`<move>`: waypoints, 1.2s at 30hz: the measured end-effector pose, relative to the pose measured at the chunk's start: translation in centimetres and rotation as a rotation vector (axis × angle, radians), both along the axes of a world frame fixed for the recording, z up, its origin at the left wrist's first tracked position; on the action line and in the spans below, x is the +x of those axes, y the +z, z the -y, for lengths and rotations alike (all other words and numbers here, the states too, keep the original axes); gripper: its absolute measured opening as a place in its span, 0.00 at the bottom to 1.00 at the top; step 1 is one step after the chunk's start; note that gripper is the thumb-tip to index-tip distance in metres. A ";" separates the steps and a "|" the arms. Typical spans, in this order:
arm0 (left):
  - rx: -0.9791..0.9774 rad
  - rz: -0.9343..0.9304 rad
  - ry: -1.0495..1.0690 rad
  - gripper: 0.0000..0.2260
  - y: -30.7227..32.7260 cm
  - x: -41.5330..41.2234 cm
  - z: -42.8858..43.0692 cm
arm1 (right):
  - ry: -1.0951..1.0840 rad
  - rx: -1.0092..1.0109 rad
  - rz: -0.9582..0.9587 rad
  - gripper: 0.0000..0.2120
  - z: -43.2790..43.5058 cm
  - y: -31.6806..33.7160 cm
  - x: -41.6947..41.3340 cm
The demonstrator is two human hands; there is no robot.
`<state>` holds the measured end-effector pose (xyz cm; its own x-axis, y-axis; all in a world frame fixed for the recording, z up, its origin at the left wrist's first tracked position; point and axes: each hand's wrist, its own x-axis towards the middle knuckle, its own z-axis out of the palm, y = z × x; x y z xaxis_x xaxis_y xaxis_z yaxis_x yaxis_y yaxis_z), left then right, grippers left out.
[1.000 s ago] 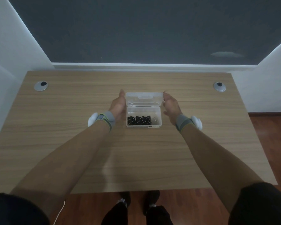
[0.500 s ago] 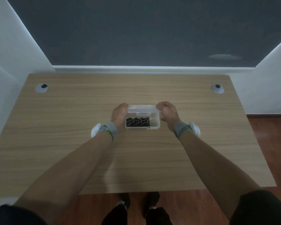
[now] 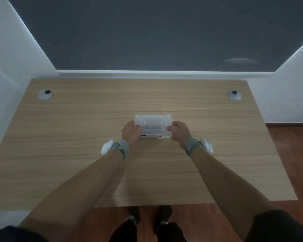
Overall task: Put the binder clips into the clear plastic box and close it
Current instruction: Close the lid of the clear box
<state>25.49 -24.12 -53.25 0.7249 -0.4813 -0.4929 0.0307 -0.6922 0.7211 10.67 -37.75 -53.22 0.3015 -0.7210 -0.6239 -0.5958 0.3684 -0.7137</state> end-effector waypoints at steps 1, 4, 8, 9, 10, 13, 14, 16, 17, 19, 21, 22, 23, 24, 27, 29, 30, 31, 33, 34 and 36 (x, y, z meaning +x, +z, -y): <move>0.026 0.030 0.000 0.15 -0.1 0.0 0.0 | 0.007 -0.006 -0.009 0.22 0.0 -0.2 0.0; 0.094 0.100 -0.015 0.12 -0.1 0.0 0.1 | 0.019 -0.032 -0.019 0.13 -0.1 -0.4 0.0; 0.124 0.160 -0.039 0.13 -0.1 0.2 0.4 | 0.040 -0.082 -0.044 0.11 0.1 -0.4 0.5; 0.125 0.167 -0.029 0.13 -0.1 0.3 0.5 | 0.056 -0.095 -0.047 0.08 0.1 -0.4 0.8; 0.126 0.173 -0.023 0.13 0.0 0.5 0.7 | 0.064 -0.109 -0.051 0.05 0.2 -0.3 1.0; 0.120 0.187 -0.040 0.14 0.1 1.2 1.1 | 0.072 -0.139 -0.056 0.08 0.7 -0.4 1.6; 0.118 0.196 -0.045 0.14 0.1 1.5 1.3 | 0.074 -0.146 -0.059 0.10 0.8 -0.4 1.9; 0.106 0.212 -0.034 0.14 0.3 2.0 1.5 | 0.088 -0.156 -0.062 0.13 1.1 -0.2 2.3; 0.096 0.209 -0.024 0.14 0.4 2.2 1.7 | 0.097 -0.161 -0.066 0.16 1.3 -0.1 2.5; 0.083 0.201 -0.023 0.14 0.6 2.6 2.0 | 0.098 -0.177 -0.077 0.18 1.6 0.1 3.0; 0.069 0.194 -0.022 0.14 0.6 3.0 2.3 | 0.093 -0.191 -0.074 0.17 1.9 0.3 3.5; 0.064 0.188 -0.016 0.14 0.6 3.2 2.4 | 0.097 -0.197 -0.076 0.17 2.1 0.4 3.7; 0.063 0.185 -0.014 0.14 0.6 3.4 2.6 | 0.102 -0.204 -0.080 0.16 2.2 0.5 3.9; 0.065 0.184 -0.016 0.14 0.6 3.4 2.6 | 0.100 -0.208 -0.084 0.15 2.3 0.5 4.0; 0.054 0.181 -0.027 0.14 0.4 3.7 2.9 | 0.065 -0.203 -0.082 0.16 2.4 0.5 4.2; 0.051 0.184 -0.029 0.14 0.3 3.8 2.9 | 0.070 -0.206 -0.091 0.17 2.4 0.4 4.2; 0.051 0.188 -0.029 0.14 0.3 3.8 2.9 | 0.078 -0.208 -0.095 0.17 2.4 0.4 4.2; 0.050 0.192 -0.029 0.14 0.3 3.8 3.0 | 0.084 -0.209 -0.094 0.17 2.4 0.4 4.2; 0.045 0.204 -0.035 0.14 0.2 3.7 2.9 | 0.086 -0.203 -0.087 0.16 2.4 0.5 4.1; 0.045 0.210 -0.038 0.14 0.1 3.7 2.8 | 0.089 -0.202 -0.089 0.15 2.3 0.6 4.1; 0.049 0.220 -0.039 0.13 0.1 3.7 2.7 | 0.111 -0.209 -0.101 0.15 2.3 0.7 4.0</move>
<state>29.15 -26.85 -53.15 0.7985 -0.4908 -0.3484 -0.1512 -0.7238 0.6732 14.72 -40.02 -52.54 0.3294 -0.8035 -0.4958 -0.6964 0.1478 -0.7023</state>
